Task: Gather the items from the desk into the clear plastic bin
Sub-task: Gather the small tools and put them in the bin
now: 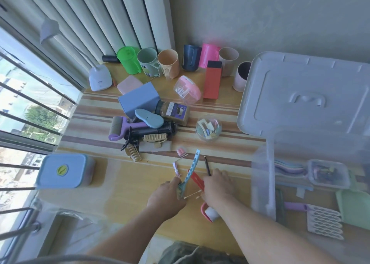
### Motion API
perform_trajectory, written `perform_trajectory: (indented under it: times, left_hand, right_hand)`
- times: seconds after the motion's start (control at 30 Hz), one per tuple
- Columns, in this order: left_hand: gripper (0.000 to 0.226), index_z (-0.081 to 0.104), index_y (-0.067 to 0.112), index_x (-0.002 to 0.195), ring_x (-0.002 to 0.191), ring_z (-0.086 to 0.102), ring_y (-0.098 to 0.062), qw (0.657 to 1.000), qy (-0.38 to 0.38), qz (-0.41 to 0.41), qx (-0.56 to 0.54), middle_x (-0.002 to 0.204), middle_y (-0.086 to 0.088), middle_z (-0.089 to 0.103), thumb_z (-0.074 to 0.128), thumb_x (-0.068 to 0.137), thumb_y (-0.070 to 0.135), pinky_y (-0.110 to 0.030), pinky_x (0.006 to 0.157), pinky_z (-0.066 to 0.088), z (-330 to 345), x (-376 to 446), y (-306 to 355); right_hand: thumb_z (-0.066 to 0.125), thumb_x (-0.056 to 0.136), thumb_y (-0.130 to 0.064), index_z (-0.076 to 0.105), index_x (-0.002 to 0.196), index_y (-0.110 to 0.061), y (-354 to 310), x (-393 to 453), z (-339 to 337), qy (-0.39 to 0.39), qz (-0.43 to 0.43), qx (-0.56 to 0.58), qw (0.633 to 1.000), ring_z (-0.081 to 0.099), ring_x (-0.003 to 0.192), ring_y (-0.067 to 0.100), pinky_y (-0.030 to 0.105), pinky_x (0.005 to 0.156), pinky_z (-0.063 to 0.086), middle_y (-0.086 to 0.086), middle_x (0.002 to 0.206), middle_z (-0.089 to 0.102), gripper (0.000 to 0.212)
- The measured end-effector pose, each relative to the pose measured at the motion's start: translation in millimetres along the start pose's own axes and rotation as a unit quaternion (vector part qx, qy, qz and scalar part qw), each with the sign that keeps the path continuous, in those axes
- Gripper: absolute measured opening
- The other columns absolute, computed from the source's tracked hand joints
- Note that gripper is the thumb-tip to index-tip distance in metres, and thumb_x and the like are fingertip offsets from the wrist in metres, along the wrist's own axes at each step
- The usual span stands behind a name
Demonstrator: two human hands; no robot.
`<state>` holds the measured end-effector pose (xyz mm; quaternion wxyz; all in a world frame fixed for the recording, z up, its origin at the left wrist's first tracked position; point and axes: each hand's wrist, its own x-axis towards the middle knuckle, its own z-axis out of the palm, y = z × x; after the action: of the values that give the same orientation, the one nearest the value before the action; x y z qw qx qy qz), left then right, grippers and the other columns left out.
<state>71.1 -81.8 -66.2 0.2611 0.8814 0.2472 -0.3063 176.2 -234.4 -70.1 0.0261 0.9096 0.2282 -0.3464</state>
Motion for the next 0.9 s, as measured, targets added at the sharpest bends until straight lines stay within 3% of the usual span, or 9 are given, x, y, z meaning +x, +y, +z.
perform_trajectory:
  times: [0.17,0.3,0.37,0.43,0.57,0.7,0.83,0.9]
  left_hand:
    - [0.060,0.046,0.042,0.137,0.098,0.061,-0.020,0.995,0.060,0.040,-0.068,0.112,0.008,0.059,0.060,0.079,0.046,-0.042,0.080,0.057,-23.8,6.6,-4.0]
    - [0.060,0.043,0.045,0.145,0.094,0.061,-0.018,0.984,0.136,0.067,-0.094,0.115,0.007,0.061,0.060,0.088,0.053,-0.036,0.078,0.054,-61.6,11.0,9.9]
    - [0.061,0.045,0.040,0.147,0.088,0.058,-0.016,0.976,0.168,0.089,-0.110,0.110,0.003,0.064,0.062,0.090,0.052,-0.032,0.072,0.048,-80.5,10.2,24.3]
    - [0.062,0.047,0.036,0.148,0.086,0.059,-0.015,0.963,0.198,0.119,-0.136,0.111,0.003,0.067,0.063,0.090,0.051,-0.032,0.071,0.048,-96.4,5.0,42.7]
    - [0.061,0.053,0.031,0.144,0.102,0.062,-0.012,0.937,0.235,0.196,-0.168,0.120,0.013,0.064,0.066,0.089,0.052,-0.034,0.087,0.053,-115.6,-9.4,91.1]
    - [0.054,0.059,0.031,0.137,0.091,0.061,-0.007,0.914,0.233,0.287,-0.168,0.106,0.013,0.065,0.071,0.086,0.045,-0.033,0.083,0.054,-112.5,-26.0,154.1]
    - [0.058,0.059,0.033,0.137,0.085,0.061,-0.007,0.905,0.211,0.342,-0.142,0.106,0.011,0.065,0.072,0.082,0.044,-0.030,0.083,0.052,-92.2,-46.1,214.6]
    - [0.058,0.057,0.038,0.136,0.083,0.062,-0.009,0.903,0.187,0.370,-0.117,0.103,0.012,0.064,0.068,0.080,0.048,-0.034,0.079,0.055,-76.3,-54.7,241.6]
  right_hand:
    - [0.064,0.089,-0.061,0.071,0.098,-0.032,2.3,3.2,-28.6,0.089,0.049,0.121,0.988,0.049,0.108,0.024,0.044,0.087,0.052,-0.004,0.109,0.048,0.032]
    - [0.062,0.093,-0.045,0.059,0.073,-0.024,6.9,-7.1,-80.7,0.177,0.027,0.278,0.944,0.060,0.080,0.023,0.040,0.064,0.054,-0.004,0.085,0.057,0.030]
    - [0.061,0.094,-0.042,0.056,0.073,-0.024,9.5,-18.4,-110.4,0.187,0.018,0.324,0.927,0.062,0.074,0.021,0.037,0.060,0.049,-0.005,0.075,0.062,0.027]
    - [0.063,0.093,-0.043,0.057,0.078,-0.029,16.7,-34.8,-138.9,0.214,-0.001,0.364,0.907,0.065,0.074,0.017,0.035,0.064,0.051,-0.006,0.075,0.067,0.021]
    - [0.067,0.093,-0.036,0.063,0.087,-0.025,57.0,-77.9,-189.0,0.263,-0.043,0.412,0.871,0.065,0.073,0.010,0.025,0.067,0.048,-0.004,0.078,0.070,0.013]
    - [0.069,0.090,-0.034,0.069,0.089,-0.020,136.7,-117.1,-211.1,0.260,-0.069,0.440,0.857,0.066,0.072,0.018,0.040,0.075,0.053,0.000,0.077,0.072,0.014]
    - [0.075,0.095,-0.016,0.074,0.089,-0.020,225.7,-146.1,-182.6,0.259,-0.008,0.509,0.821,0.066,0.069,0.008,0.033,0.076,0.054,-0.007,0.075,0.073,0.007]
    - [0.075,0.096,-0.015,0.075,0.091,-0.013,265.7,-148.4,-151.0,0.241,0.041,0.540,0.806,0.074,0.079,0.016,0.041,0.084,0.059,-0.001,0.082,0.079,0.005]
